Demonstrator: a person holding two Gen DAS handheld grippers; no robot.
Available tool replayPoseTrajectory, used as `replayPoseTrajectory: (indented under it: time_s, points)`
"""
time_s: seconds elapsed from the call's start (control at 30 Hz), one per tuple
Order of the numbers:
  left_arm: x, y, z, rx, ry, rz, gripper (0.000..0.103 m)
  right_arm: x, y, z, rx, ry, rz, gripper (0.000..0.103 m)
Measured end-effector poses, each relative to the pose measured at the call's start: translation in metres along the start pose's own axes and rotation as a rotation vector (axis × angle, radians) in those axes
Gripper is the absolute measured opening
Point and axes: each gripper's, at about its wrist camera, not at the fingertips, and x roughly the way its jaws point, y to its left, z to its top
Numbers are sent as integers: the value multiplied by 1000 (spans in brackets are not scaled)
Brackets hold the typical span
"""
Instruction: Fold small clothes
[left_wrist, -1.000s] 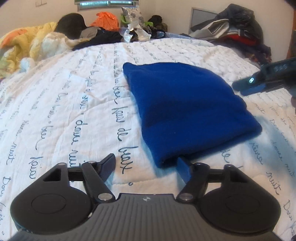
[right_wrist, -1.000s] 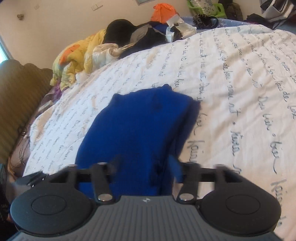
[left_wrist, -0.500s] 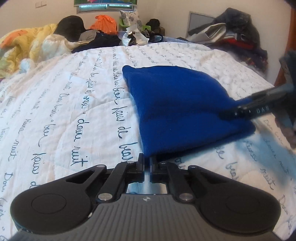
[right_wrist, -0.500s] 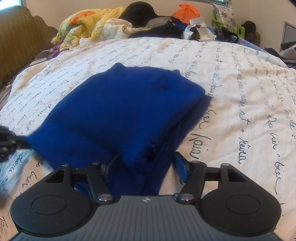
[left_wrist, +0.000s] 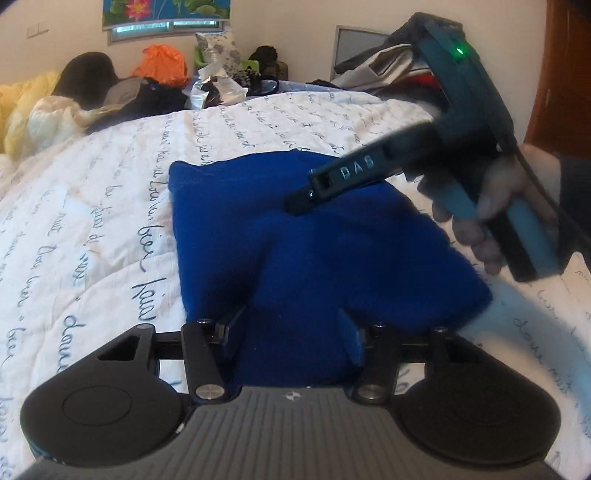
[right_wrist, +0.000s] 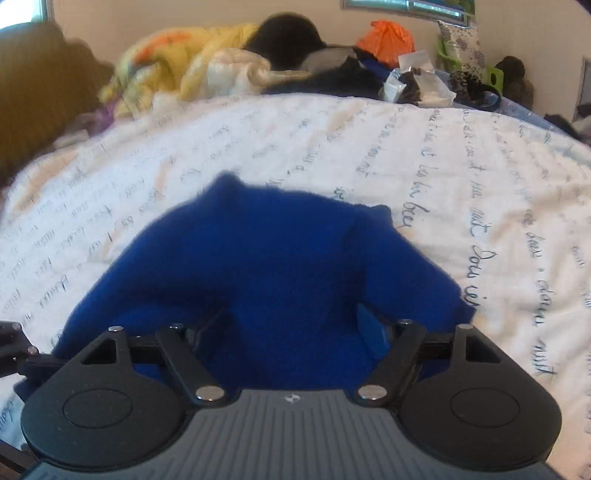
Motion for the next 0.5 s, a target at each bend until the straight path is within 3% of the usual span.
replayPoseTrajectory:
  time_s: [0.03, 0.1, 0.17, 0.23, 0.3, 0.37, 0.43, 0.47, 0.5]
  points:
    - [-12, 2, -2, -27, -19, -21, 57, -5, 4, 4, -1, 30, -25, 77]
    - [-40, 5, -11, -56, -76, -24, 77, -24, 22, 1, -34, 49, -110, 78]
    - [-57, 5, -24, -81, -103, 25, 91, -60, 33, -20, -34, -30, -114, 79]
    - [-63, 0, -39, -87, -115, 106, 92, -94, 40, -51, 8, -104, -84, 92]
    - [-55, -5, -51, -96, -75, 187, 92, -111, 46, -83, 53, -128, -124, 95]
    - [-44, -6, -58, -115, -33, 227, 92, -110, 44, -112, 100, -84, -186, 95]
    - [-41, -6, -62, -124, -39, 261, 100, -106, 43, -134, 120, -33, -244, 96]
    - [-39, -7, -61, -125, -29, 264, 103, -109, 47, -144, 90, -75, -274, 96]
    - [-38, -6, -62, -131, -24, 259, 103, -108, 50, -149, 83, -64, -300, 101]
